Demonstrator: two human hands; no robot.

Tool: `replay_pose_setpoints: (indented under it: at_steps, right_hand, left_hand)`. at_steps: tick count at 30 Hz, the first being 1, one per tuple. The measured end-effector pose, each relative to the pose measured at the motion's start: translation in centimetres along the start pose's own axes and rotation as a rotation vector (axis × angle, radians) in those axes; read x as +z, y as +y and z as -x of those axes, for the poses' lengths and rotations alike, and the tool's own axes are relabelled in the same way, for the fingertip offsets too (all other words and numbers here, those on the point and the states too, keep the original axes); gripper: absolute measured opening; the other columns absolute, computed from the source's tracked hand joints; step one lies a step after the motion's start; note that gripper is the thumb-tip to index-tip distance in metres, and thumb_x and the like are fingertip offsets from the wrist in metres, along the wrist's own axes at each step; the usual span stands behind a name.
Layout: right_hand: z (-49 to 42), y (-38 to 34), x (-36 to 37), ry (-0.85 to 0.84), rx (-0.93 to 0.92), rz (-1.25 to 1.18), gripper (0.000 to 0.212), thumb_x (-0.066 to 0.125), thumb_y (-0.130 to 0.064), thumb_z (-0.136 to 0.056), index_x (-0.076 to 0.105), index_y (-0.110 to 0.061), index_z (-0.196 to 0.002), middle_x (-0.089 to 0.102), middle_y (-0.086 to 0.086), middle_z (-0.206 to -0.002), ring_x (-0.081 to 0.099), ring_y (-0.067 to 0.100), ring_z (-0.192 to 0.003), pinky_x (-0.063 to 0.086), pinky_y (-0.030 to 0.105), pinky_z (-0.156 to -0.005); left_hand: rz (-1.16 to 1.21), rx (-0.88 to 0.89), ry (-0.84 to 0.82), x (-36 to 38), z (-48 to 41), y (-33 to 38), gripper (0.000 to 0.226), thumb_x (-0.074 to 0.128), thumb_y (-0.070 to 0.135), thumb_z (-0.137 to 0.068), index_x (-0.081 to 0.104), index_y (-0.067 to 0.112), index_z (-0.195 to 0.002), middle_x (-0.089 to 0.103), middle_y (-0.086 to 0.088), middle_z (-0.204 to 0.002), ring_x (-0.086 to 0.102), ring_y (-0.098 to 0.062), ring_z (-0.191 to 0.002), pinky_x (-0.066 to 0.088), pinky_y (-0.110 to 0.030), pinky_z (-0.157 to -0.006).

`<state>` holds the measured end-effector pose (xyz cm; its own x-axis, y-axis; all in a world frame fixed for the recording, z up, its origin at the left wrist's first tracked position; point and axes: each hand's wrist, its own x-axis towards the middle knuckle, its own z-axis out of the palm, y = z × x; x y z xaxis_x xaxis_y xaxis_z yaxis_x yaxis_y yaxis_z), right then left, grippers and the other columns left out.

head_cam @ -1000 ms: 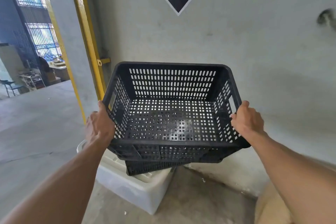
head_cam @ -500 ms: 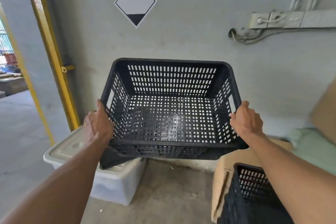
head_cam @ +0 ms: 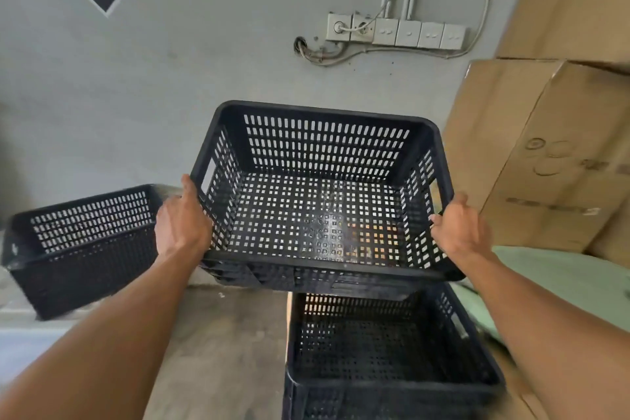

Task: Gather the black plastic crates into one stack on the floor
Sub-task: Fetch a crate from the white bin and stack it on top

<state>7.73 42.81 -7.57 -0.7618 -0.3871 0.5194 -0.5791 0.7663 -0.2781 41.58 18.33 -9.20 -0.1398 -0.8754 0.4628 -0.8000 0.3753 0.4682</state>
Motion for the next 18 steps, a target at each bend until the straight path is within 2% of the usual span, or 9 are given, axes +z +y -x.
replay_pose_setpoints:
  at_steps: [2,6,10,14,18]
  right_hand:
    - [-0.8,4.4,-0.2,-0.028,-0.007,0.019,0.036,0.067,-0.019,-0.086,0.043,0.001,-0.105,0.063,0.020,-0.075,0.061,0.038,-0.068,0.037,0.034,-0.052]
    - [-1.6,11.9,0.4,-0.086,0.016,0.035,0.037,0.067,-0.020,-0.086,0.046,0.002,-0.107,0.058,0.016,-0.073,0.056,0.035,-0.067,0.037,0.035,-0.054]
    - [-2.3,16.2,1.7,-0.160,0.026,0.059,0.035,0.067,-0.021,-0.085,0.047,0.000,-0.105,0.043,0.007,-0.065,0.045,0.029,-0.063,0.036,0.035,-0.053]
    - [-2.7,18.6,2.9,-0.188,0.024,0.060,0.031,0.068,-0.021,-0.083,0.049,-0.002,-0.098,0.038,0.004,-0.059,0.045,0.029,-0.062,0.037,0.034,-0.053]
    - [-3.2,19.7,3.4,-0.250,0.011,0.067,0.024,0.072,-0.021,-0.081,0.053,-0.008,-0.087,0.044,0.004,-0.058,0.051,0.028,-0.058,0.041,0.033,-0.051]
  left_hand:
    - [-0.014,0.000,-0.023,1.7,2.7,3.0,0.078,0.058,-0.008,-0.080,0.027,0.012,-0.148,0.054,-0.012,-0.073,0.059,-0.035,-0.070,0.055,-0.047,-0.063]
    - [-0.047,0.026,-0.038,4.6,7.4,7.7,0.081,0.055,-0.012,-0.078,0.028,0.015,-0.149,0.041,-0.003,-0.060,0.050,-0.030,-0.062,0.049,-0.044,-0.058]
    - [-0.084,-0.004,-0.084,6.4,10.3,10.3,0.076,0.056,-0.013,-0.077,0.030,0.018,-0.141,0.056,-0.012,-0.068,0.056,-0.033,-0.061,0.055,-0.046,-0.058]
    - [-0.114,-0.011,-0.114,7.1,11.4,12.1,0.070,0.058,-0.012,-0.078,0.034,0.018,-0.136,0.055,-0.014,-0.070,0.060,-0.036,-0.063,0.058,-0.051,-0.059]
    - [-0.154,0.009,-0.142,7.4,11.3,13.3,0.054,0.053,-0.010,-0.082,0.042,0.013,-0.129,0.062,-0.022,-0.078,0.062,-0.041,-0.068,0.058,-0.053,-0.062]
